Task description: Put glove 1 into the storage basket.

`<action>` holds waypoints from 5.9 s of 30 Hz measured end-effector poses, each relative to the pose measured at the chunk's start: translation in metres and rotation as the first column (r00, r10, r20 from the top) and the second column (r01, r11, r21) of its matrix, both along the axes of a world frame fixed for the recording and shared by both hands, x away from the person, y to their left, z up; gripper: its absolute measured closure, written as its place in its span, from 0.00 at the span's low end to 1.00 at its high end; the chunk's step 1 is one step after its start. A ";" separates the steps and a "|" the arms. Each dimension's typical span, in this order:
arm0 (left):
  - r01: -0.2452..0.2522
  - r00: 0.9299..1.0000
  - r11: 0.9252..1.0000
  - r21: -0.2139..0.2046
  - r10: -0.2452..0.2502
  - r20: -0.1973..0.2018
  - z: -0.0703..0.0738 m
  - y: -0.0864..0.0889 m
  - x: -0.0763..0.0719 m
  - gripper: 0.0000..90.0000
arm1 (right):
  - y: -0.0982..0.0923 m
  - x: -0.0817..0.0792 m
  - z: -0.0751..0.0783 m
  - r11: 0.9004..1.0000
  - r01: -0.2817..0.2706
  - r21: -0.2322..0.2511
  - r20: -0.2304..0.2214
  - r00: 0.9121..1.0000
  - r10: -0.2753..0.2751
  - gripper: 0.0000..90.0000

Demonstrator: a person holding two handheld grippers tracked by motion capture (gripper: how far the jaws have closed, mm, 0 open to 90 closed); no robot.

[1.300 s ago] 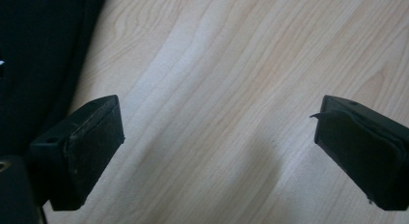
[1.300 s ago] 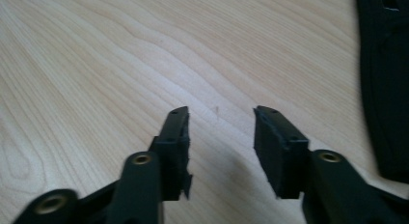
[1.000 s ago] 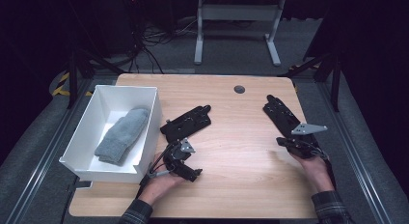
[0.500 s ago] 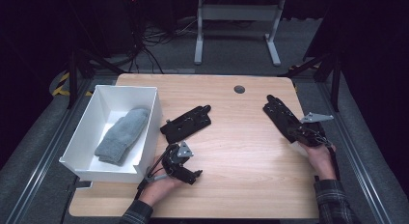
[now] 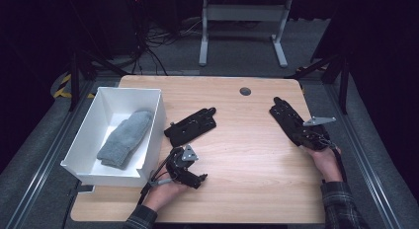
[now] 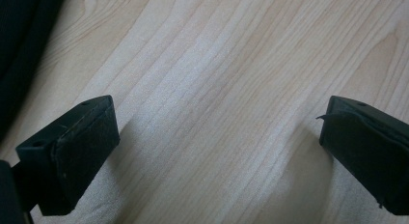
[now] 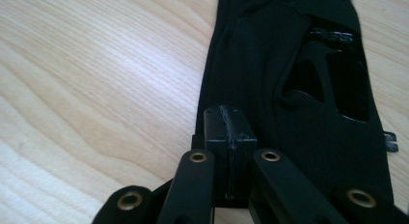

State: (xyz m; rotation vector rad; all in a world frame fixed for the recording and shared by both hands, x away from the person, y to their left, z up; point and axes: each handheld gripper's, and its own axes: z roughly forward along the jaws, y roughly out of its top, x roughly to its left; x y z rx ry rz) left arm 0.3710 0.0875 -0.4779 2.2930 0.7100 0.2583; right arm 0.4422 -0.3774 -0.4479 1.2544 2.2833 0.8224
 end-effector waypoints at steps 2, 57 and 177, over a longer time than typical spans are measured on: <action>0.000 1.000 1.000 -0.001 0.000 -0.001 0.000 0.000 0.000 0.01 | 0.003 -0.002 0.000 1.000 -0.017 -0.001 -0.006 1.000 0.017 1.00; -0.001 1.000 1.000 -0.002 0.001 -0.003 0.000 0.000 0.000 0.00 | 0.053 -0.086 0.015 0.958 -0.280 0.069 0.029 0.960 0.279 1.00; -0.140 0.985 0.990 -0.032 0.136 -0.105 0.019 -0.023 0.079 1.00 | 0.022 -0.088 -0.021 0.992 -0.091 0.086 0.067 0.994 0.086 0.18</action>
